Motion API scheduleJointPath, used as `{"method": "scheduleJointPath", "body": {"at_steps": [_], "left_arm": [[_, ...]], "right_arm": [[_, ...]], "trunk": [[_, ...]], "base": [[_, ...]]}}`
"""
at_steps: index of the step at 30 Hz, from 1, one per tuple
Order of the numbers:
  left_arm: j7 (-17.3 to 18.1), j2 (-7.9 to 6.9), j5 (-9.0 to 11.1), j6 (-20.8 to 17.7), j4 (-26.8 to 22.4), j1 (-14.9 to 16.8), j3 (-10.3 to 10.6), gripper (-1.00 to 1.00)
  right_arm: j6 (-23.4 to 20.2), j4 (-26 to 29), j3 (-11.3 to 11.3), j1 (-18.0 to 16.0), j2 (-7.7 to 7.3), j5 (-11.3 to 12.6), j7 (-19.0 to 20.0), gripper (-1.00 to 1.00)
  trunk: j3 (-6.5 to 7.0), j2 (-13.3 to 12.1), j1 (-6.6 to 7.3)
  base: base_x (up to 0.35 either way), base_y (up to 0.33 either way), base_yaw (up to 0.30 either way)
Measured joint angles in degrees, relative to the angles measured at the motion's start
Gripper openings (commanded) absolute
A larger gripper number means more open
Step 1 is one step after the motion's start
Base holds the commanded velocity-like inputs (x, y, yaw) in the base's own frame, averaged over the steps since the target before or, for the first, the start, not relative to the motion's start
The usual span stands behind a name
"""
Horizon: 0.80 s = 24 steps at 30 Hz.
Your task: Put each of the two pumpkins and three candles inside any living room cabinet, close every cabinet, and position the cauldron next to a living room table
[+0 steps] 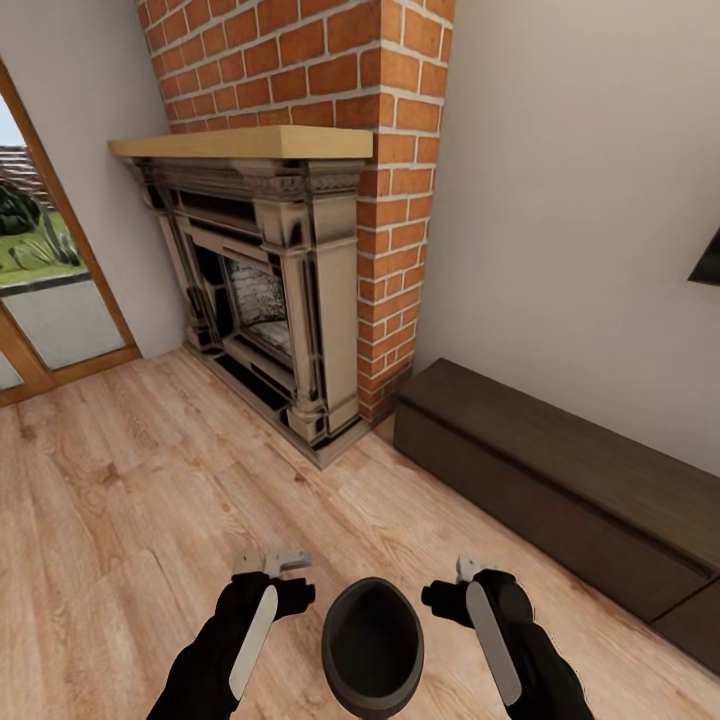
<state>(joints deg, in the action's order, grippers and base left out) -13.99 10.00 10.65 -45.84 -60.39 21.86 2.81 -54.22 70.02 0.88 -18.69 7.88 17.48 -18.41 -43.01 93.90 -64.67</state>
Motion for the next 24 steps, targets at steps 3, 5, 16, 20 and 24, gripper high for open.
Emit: {"method": "scheduleJointPath", "body": {"at_steps": [3, 5, 16, 20, 24], "left_arm": [[0.1, 0.00, 0.1, 0.2, 0.0, 0.0, 0.1, 1.00], [0.1, 0.00, 0.9, 0.2, 0.1, 0.0, 0.1, 1.00], [0.1, 0.00, 5.1, 4.0, 2.8, 0.0, 0.2, 1.00], [0.2, 0.00, 5.1, 5.2, 4.2, 0.0, 0.2, 1.00], [0.2, 0.00, 5.1, 5.6, 4.8, 0.0, 0.2, 1.00]], "right_arm": [[2.3, -1.9, 2.3, 0.0, 0.11, -0.1, -0.3, 1.00], [2.8, -2.6, 3.0, 0.0, 0.14, 0.0, -0.4, 1.00], [3.1, -2.9, 3.4, 0.0, 0.36, 0.2, -0.3, 1.00], [3.1, -3.0, 3.4, 0.0, 0.38, 0.2, -0.2, 1.00], [3.1, -3.1, 3.4, 0.0, 0.39, 0.3, -0.2, 1.00]], "trunk": [[-0.54, 1.2, -0.66], [-0.90, 2.0, -1.10], [-2.87, 6.4, -3.52], [-3.59, 8.0, -4.39], [-4.31, 9.6, -5.27]], "base": [[0.000, 0.000, 0.000], [0.000, 0.000, 0.000], [0.000, 0.000, 0.000], [0.000, 0.000, 0.000], [0.000, 0.000, 0.000]]}}
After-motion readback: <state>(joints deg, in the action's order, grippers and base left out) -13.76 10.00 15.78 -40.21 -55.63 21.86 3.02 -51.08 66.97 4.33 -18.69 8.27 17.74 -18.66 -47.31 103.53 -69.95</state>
